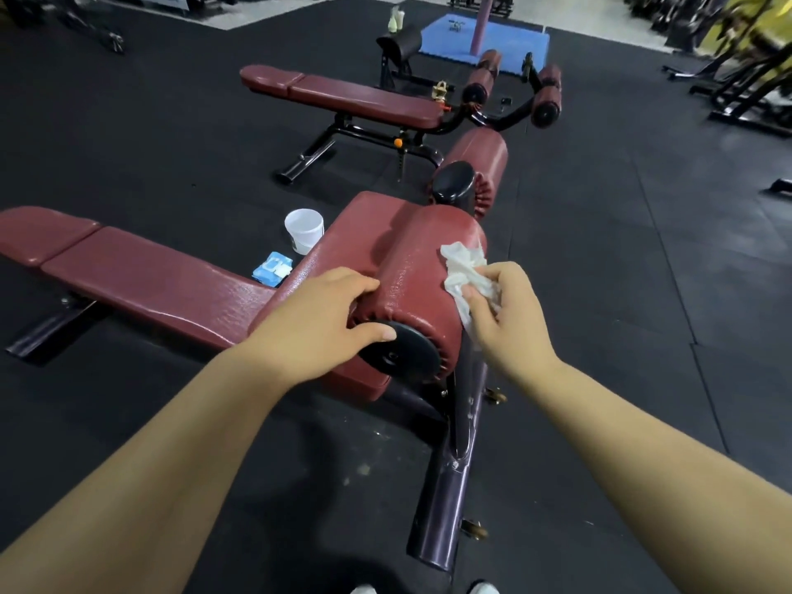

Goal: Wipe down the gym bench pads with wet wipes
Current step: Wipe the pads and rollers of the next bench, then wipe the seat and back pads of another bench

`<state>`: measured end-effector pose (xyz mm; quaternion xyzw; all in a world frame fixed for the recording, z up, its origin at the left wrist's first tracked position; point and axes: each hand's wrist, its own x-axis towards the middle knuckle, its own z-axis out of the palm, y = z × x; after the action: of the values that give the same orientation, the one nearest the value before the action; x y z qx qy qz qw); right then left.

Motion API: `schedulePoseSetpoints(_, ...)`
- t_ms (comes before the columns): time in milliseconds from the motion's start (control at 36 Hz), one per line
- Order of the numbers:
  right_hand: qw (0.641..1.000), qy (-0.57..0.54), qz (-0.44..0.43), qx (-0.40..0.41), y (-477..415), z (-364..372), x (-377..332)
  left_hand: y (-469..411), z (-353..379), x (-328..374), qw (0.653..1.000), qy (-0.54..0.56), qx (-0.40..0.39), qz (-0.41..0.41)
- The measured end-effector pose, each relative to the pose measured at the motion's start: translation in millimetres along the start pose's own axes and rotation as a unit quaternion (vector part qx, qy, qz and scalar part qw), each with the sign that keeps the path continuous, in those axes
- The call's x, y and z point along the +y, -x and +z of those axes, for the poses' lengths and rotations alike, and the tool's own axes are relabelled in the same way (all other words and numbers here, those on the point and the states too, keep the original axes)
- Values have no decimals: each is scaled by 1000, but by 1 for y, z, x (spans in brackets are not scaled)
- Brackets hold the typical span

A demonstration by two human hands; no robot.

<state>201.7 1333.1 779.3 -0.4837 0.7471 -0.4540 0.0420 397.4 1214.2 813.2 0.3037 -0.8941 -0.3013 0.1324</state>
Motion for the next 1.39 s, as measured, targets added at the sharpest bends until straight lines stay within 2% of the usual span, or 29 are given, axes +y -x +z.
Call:
schedulePoseSetpoints(111,994,19,107,9,-18,-8,0,8,-3,8,998,-58,6,-8)
schedulePoseSetpoints(167,992,41,121,3,-24,-13,-2,12,-4,12,996,-94,4,-7)
schedulePoseSetpoints(361,988,129,54,-69,-37,-35,-19,36,-11,20,984,-166,-24,-51)
schedulePoseSetpoints(500,961,216,-31,-167,-45,-55,-35,62,-10,24,974,-195,-53,-104)
schedulePoseSetpoints(667,900,299,-156,-277,-40,-64,-79,104,-8,30,951,-218,-98,-196)
schedulePoseSetpoints(861,817,324,-302,-370,-15,-35,-146,188,-2,23,929,-205,-86,-298)
schedulePoseSetpoints(944,770,338,-355,-407,6,-8,-179,237,-7,18,914,-197,-67,-348)
schedulePoseSetpoints(1306,640,252,-462,-560,139,159,-333,453,-55,-59,823,-118,8,-556)
schedulePoseSetpoints(1389,605,244,-514,-557,178,198,-371,505,-69,-83,802,-119,16,-585)
